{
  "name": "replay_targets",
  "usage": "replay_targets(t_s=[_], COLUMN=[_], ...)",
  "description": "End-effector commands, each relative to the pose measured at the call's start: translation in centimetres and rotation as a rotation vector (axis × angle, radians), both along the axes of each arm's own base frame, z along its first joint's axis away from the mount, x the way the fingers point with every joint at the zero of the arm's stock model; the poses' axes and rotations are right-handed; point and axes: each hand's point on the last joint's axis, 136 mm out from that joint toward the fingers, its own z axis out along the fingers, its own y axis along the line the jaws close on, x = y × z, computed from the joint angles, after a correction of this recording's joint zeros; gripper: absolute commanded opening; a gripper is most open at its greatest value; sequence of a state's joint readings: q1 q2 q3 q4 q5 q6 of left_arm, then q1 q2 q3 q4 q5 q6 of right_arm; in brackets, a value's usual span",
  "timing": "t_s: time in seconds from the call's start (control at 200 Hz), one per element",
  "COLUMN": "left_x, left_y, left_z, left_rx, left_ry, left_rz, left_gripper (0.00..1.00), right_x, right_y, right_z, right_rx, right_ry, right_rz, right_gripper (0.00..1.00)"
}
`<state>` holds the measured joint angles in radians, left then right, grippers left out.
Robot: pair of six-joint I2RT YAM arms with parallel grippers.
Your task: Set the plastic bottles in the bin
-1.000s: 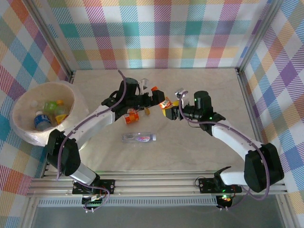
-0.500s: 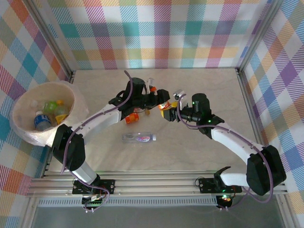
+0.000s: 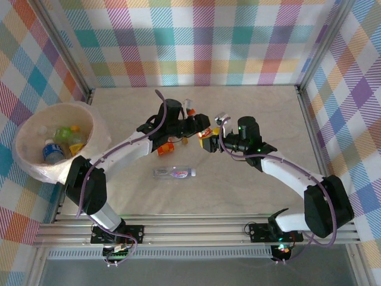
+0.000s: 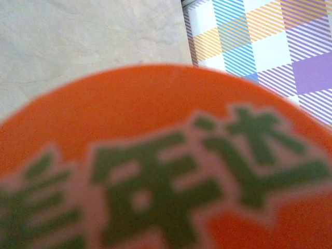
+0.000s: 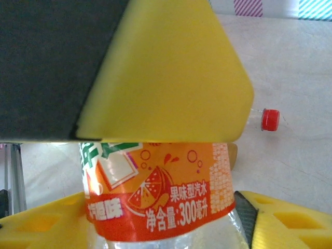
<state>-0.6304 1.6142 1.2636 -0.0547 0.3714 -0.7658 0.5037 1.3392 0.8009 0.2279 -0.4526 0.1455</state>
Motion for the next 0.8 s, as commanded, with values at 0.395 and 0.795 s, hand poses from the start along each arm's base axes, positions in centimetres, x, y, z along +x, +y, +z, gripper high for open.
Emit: replay_targets(t_s=[0.395,0.795], left_x=[0.6,-1.3], left_y=[10.1,26.0], left_z=[5.8,15.3], left_rx=[0.358,0.624], left_ry=[-0.223,-0.377], left_rz=[0.298,0.669], left_gripper=[0.51,0.51], right_x=[1.1,2.4], right_y=[-2.9,-6.3], right_z=[6.6,8.7], right_rx=[-0.018,0.043], right_ry=[-0.049,-0.15], right_rz=[-0.207,-0.434], right_gripper=[1.0,1.0])
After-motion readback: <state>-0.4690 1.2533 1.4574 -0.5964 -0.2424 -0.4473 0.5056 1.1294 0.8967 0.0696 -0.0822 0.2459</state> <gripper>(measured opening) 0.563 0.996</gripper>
